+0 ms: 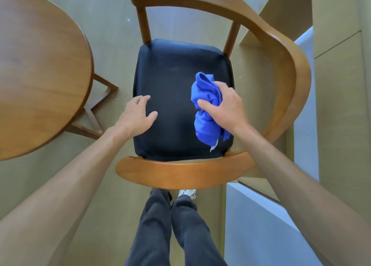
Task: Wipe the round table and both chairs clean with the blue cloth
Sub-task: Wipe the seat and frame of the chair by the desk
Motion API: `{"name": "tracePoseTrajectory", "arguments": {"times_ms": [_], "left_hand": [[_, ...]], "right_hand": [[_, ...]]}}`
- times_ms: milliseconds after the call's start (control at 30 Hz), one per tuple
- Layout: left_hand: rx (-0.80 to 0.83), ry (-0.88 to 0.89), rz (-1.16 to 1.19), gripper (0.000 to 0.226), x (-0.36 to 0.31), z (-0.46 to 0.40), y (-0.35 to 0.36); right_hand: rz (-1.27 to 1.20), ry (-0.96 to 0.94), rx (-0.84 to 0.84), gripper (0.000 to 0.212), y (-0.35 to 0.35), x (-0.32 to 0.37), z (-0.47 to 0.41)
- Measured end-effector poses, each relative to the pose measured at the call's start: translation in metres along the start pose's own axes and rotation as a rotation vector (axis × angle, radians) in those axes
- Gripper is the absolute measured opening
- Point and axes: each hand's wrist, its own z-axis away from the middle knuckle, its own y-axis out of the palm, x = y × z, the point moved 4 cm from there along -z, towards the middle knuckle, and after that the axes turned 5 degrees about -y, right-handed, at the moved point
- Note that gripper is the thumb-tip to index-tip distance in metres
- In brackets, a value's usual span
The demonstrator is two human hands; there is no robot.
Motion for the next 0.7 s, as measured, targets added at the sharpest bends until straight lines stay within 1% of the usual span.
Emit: {"name": "tracePoseTrajectory", "arguments": {"times_ms": [100,200,267,333,367,467,567,633,700], "left_hand": [[-0.047,-0.017,0.019,0.060,0.006,0.020,-0.011],[-0.081,-0.039,0.034,0.057,0.015,0.036,-0.012],[-0.093,-0.052,0.033,0.055,0.021,0.046,-0.009],[-0.092,-0.051,0.040,0.054,0.028,0.054,-0.004],[-0.094,-0.048,0.045,0.053,0.031,0.057,-0.002],[-0.120,-0.044,0.065,0.051,0.042,0.065,0.000],[-0.155,-0.020,0.086,0.049,0.050,0.075,-0.006],[-0.190,-0.013,0.101,0.048,0.058,0.084,-0.012],[-0.217,0.005,0.111,0.046,0.064,0.093,-0.019]], "right_hand": [[0.077,-0.017,-0.076,0.047,-0.027,0.006,0.030],[0.258,0.075,-0.075,0.049,-0.031,-0.014,0.070],[0.484,0.137,-0.022,0.050,-0.016,-0.035,0.098],[0.747,0.088,-0.006,0.051,0.001,-0.049,0.118],[0.779,0.062,-0.047,0.050,0.006,-0.053,0.123],[0.649,0.039,-0.228,0.045,0.012,-0.056,0.128],[0.616,0.062,-0.414,0.046,0.032,-0.043,0.150],[0.587,0.054,-0.447,0.047,0.065,-0.016,0.166],[0.531,0.041,-0.392,0.049,0.107,0.021,0.174]]}}
